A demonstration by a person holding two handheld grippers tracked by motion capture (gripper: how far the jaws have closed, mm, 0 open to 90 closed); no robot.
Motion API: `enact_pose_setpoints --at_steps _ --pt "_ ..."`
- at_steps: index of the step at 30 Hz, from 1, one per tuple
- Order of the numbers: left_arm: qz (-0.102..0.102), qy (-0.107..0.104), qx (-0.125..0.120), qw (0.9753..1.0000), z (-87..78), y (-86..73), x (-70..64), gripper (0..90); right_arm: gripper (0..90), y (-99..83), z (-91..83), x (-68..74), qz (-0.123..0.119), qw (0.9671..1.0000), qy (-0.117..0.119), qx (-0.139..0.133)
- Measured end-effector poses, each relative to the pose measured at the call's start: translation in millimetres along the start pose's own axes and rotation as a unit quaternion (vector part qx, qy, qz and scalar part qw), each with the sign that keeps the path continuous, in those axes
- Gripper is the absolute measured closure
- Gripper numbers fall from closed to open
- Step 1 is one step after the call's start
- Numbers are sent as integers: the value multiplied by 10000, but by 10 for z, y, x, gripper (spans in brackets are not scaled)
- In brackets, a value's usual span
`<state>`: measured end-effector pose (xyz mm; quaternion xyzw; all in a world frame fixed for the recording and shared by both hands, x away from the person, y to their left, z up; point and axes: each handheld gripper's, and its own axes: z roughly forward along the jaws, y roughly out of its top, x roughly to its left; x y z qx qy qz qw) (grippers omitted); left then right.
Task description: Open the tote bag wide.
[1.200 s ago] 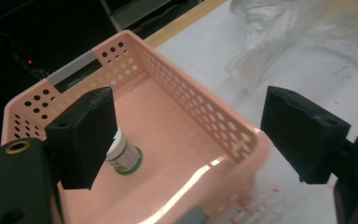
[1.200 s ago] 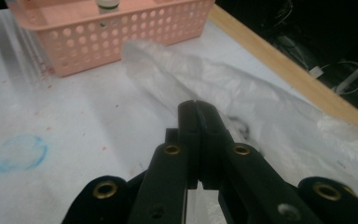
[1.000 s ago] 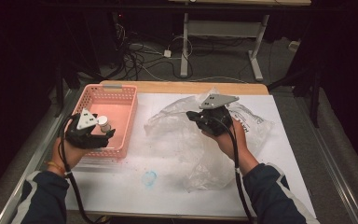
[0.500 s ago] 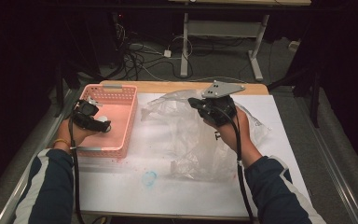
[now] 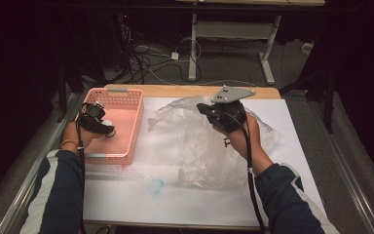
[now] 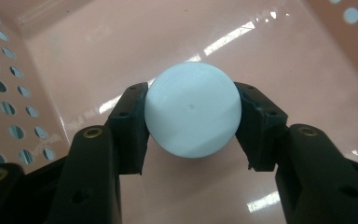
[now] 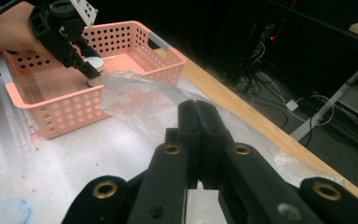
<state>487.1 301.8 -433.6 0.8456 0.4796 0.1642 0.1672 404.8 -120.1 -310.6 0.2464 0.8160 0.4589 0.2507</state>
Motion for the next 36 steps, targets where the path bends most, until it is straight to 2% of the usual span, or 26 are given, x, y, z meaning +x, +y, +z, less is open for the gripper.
enact_pose_setpoints --at_steps 3,6,8,10,12,16,19,21,24,28,30,31,34,35,36 --pt "8 77 -291 9995 -68 0 -17 483 900 -12 4 0 15 10000 -36 -14" --pt "-20 59 -736 9973 -180 -20 -35 484 900 -18 -1 -4 1 10000 -42 -9" --pt "9 72 -1018 9948 -252 -46 -61 484 900 -20 -7 -6 6 10000 -69 -13" --pt "28 26 -1291 9916 -313 -82 -93 484 900 -20 -14 -5 16 10000 -95 -22" --pt "63 81 -1537 9881 -368 -125 -136 485 900 -22 -22 -8 33 9999 -118 -46" --pt "38 -27 -2063 9785 -475 -228 -224 485 900 -24 -46 -20 71 9998 -148 -81" --pt "128 -3 -2328 9724 -563 -287 -318 485 900 -23 -52 -24 68 9998 -147 -79" --pt "214 -8 -2532 9672 -643 -330 -396 485 900 -14 -59 -18 49 9998 -167 -49" --pt "443 13 -2802 9589 -786 -388 -533 486 900 8 -81 -12 5 9997 -257 4" --pt "661 -102 -3158 9465 -952 -482 -729 486 900 26 -118 -22 26 9996 -283 0" --pt "768 -201 -3276 9415 -1001 -529 -824 486 900 34 -135 -20 26 9996 -291 -9" --pt "878 -162 -3353 9379 -1019 -540 -864 486 900 38 -141 -17 21 9996 -293 -14" --pt "1019 -256 -3467 9321 -1059 -574 -998 486 900 43 -146 0 11 9996 -293 -18" --pt "1027 -325 -3466 9318 -1076 -583 -1045 486 900 42 -145 1 12 9996 -284 -24" --pt "1061 -391 -3510 9295 -1092 -584 -1082 486 900 41 -143 4 31 9996 -278 -22"
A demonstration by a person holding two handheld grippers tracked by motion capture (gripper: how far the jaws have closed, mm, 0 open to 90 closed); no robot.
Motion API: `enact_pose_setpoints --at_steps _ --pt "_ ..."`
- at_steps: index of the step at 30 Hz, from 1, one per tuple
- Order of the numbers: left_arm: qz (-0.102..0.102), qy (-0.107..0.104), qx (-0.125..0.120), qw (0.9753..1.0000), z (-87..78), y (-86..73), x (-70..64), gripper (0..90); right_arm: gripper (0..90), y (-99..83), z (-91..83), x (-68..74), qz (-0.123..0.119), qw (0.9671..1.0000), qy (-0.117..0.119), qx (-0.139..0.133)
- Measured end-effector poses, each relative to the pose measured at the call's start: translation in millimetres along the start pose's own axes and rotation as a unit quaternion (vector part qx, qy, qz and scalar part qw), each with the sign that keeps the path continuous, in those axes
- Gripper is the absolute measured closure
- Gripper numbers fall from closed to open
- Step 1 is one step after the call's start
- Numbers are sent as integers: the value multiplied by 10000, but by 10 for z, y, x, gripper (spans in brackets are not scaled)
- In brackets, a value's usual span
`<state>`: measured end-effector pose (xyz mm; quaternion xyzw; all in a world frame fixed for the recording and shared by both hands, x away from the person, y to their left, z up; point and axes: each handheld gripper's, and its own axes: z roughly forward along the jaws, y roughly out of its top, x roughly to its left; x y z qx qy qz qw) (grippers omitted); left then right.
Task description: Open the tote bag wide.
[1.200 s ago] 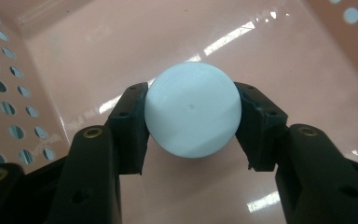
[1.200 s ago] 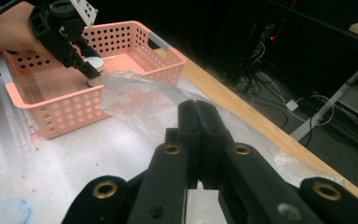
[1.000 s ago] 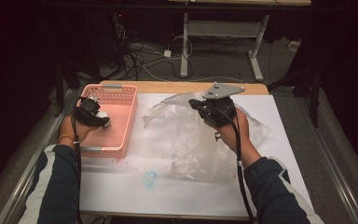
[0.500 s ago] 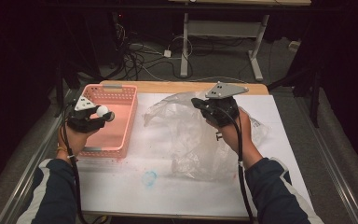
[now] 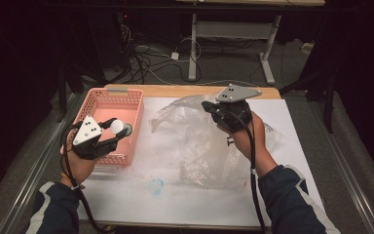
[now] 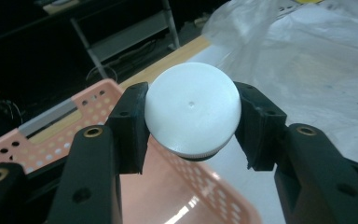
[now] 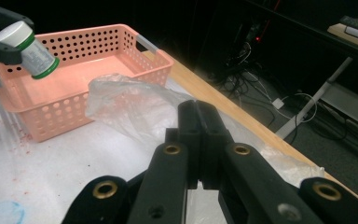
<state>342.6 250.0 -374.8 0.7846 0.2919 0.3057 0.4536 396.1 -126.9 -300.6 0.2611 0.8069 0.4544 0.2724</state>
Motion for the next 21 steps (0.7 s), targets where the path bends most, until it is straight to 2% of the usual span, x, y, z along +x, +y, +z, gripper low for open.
enact_pose_setpoints --at_steps 4,8,10,21 --pt "172 -159 -260 9994 -36 85 -156 486 900 -18 16 11 21 10000 26 6" --pt "331 -384 -434 9978 -19 163 -322 486 900 -45 36 17 66 10000 70 18" --pt "485 -458 -410 9969 20 192 -404 485 900 -54 42 20 63 10000 76 14" --pt "675 -824 -239 9940 274 218 -611 486 900 -102 35 30 105 9999 130 -1"
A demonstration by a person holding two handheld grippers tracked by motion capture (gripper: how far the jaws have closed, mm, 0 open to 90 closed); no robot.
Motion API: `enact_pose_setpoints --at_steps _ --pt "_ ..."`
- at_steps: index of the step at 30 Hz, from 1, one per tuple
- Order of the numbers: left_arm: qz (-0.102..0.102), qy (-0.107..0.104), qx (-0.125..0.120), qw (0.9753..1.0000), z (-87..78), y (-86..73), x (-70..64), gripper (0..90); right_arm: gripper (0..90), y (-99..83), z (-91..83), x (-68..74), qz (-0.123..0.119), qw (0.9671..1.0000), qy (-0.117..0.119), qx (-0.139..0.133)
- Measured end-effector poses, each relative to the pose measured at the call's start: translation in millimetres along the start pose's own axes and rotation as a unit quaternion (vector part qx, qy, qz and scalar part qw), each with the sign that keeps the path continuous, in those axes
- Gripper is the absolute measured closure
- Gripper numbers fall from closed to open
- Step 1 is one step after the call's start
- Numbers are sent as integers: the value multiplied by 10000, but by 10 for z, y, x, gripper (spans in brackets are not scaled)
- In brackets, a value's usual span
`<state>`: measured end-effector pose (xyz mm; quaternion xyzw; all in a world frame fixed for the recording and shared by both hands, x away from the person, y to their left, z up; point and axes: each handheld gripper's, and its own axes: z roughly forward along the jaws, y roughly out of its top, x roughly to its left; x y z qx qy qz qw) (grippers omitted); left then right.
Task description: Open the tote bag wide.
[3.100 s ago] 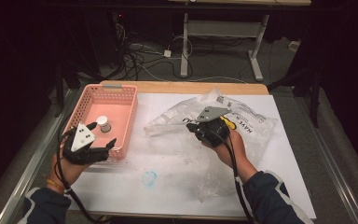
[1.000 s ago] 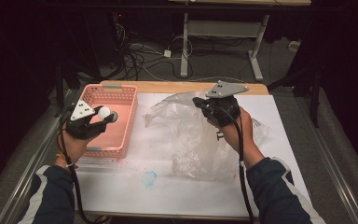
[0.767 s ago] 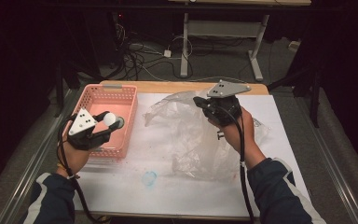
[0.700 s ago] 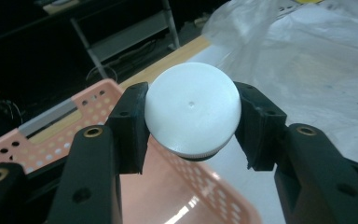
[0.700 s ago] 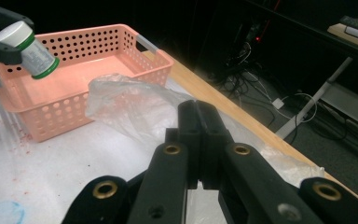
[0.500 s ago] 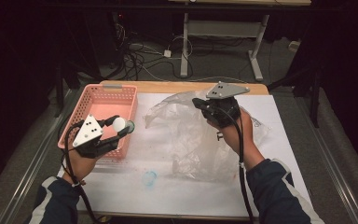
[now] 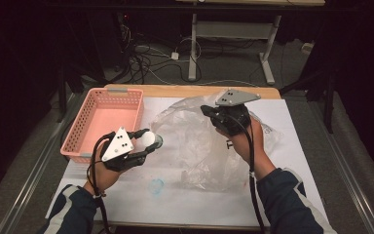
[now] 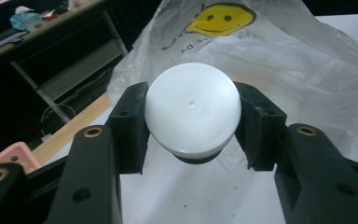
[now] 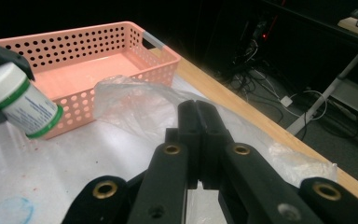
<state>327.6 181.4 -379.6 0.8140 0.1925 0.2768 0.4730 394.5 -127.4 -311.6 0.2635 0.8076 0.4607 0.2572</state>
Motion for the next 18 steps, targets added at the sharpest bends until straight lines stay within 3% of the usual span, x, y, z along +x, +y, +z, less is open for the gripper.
enact_pose_setpoints --at_steps 11,18 --pt "231 -274 85 9993 271 79 -163 485 900 -32 -58 -21 65 9999 116 -78" --pt "302 -504 145 9982 528 118 -264 486 900 -82 -106 -49 169 9997 115 -110"
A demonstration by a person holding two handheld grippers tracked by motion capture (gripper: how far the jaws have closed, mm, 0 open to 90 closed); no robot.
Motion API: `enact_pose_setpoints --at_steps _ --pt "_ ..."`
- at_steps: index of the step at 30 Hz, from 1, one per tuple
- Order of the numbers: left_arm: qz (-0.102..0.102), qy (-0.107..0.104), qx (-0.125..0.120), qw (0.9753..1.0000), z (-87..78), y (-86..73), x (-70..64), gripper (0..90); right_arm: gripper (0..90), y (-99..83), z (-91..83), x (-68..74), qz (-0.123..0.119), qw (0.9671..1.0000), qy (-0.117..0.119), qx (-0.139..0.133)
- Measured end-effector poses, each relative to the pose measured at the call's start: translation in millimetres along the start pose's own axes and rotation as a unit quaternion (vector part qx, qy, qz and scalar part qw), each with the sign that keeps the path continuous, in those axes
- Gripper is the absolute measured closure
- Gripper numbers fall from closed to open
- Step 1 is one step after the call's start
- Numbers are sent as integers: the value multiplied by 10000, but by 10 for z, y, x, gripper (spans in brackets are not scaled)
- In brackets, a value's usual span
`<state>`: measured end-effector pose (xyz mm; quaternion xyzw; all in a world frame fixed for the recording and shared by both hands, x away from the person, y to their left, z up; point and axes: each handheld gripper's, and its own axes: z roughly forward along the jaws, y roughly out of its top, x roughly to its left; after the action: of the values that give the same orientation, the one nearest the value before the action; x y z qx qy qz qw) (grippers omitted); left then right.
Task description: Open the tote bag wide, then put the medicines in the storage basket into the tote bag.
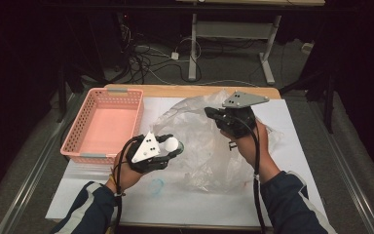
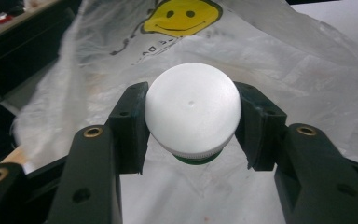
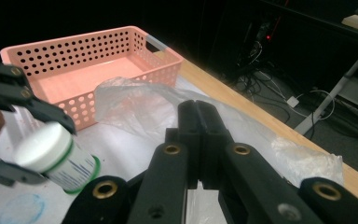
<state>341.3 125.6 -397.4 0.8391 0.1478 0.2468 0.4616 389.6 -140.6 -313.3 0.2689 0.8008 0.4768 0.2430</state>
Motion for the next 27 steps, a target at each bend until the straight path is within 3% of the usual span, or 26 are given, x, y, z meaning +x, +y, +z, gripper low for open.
enact_pose_setpoints --at_steps 7,15,21,27 --pt "8 -200 167 9997 316 2 -82 485 900 -29 -31 -19 64 10000 -57 1" --pt "-23 -187 323 9993 788 32 -149 485 900 -46 -72 -29 72 9999 -58 -43" --pt "-382 -160 275 9988 1215 4 -133 483 900 -44 -64 -2 42 10000 -15 -11" --pt "-424 -12 514 9978 1523 0 -187 482 900 -91 -86 8 79 10000 -1 -32"
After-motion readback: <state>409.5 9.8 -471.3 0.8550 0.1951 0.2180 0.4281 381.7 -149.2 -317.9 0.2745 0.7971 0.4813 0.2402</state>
